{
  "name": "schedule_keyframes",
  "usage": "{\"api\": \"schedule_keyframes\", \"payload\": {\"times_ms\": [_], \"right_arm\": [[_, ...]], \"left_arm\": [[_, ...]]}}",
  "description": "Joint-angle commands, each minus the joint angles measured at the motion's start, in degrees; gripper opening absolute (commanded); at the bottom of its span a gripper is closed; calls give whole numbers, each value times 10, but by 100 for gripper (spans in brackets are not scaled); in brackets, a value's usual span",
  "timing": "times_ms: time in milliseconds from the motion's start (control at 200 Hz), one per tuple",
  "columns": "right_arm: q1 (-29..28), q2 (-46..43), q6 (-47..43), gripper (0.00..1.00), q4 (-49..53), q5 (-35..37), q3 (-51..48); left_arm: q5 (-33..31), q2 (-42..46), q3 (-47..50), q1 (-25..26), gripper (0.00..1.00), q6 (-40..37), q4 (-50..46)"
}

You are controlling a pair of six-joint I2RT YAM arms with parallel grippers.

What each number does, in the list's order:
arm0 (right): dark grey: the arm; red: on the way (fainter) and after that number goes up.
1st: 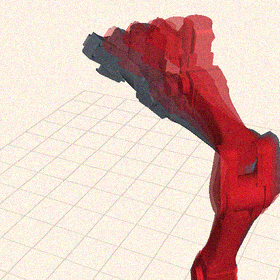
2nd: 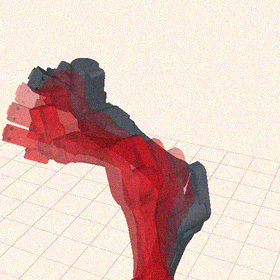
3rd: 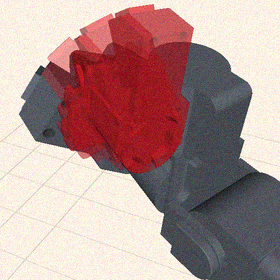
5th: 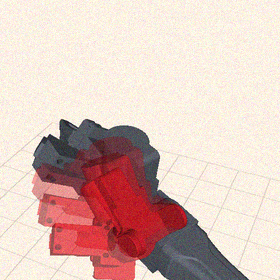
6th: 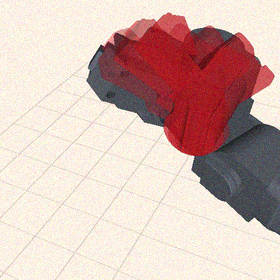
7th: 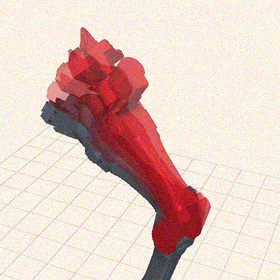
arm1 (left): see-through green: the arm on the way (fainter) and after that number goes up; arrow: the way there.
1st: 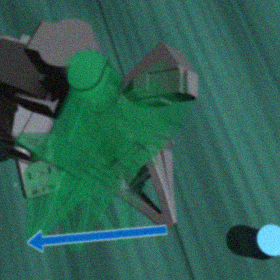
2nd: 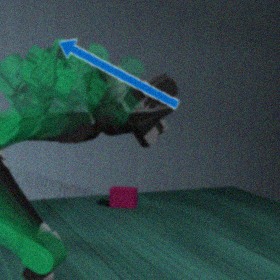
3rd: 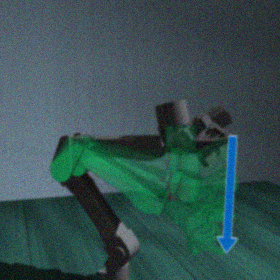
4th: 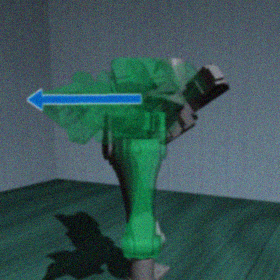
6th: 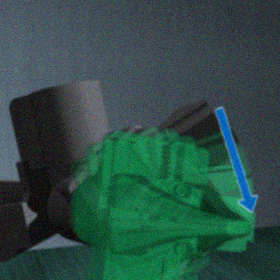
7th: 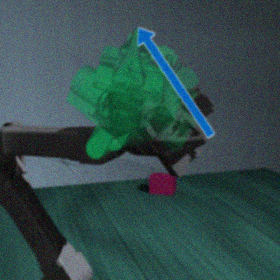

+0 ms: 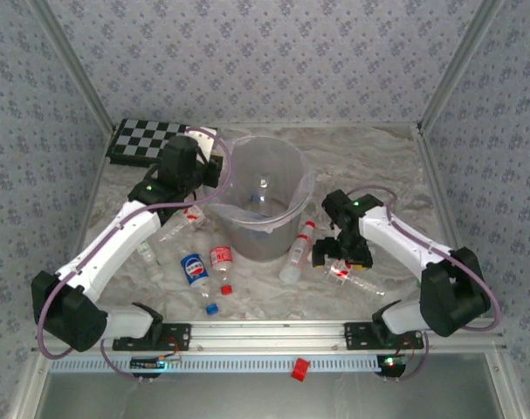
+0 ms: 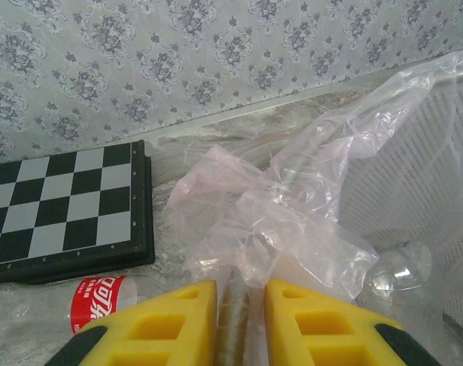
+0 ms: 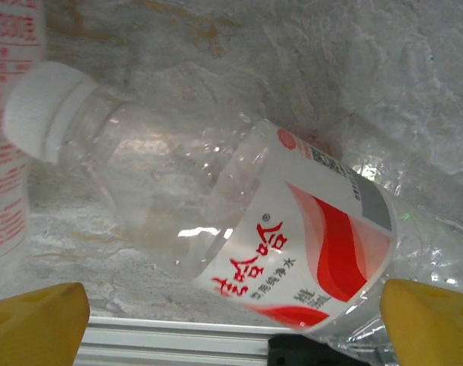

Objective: Put the plastic bottles in the bin

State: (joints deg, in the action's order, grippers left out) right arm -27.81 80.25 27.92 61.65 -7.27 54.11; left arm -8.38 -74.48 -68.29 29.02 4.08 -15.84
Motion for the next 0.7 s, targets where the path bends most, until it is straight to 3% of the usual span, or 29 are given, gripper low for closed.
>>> {"api": "schedule_keyframes", "payload": {"times_ms": [0, 150, 420, 570, 695], "right_arm": [[16, 24, 13, 100, -23, 1, -15], [45, 42, 11, 99, -65, 18, -3], [112, 55, -29, 89, -92, 18, 32], [94, 3, -24, 89, -50, 22, 55], [40, -21, -18, 95, -20, 11, 58]], "left_arm": [[-2, -19, 9, 1, 23, -8, -42], [-2, -14, 8, 1, 23, -8, -42], [-9, -5, 10, 1, 23, -11, -40], [-8, -3, 9, 1, 23, -11, -40], [-4, -1, 9, 1, 23, -10, -41]]}}
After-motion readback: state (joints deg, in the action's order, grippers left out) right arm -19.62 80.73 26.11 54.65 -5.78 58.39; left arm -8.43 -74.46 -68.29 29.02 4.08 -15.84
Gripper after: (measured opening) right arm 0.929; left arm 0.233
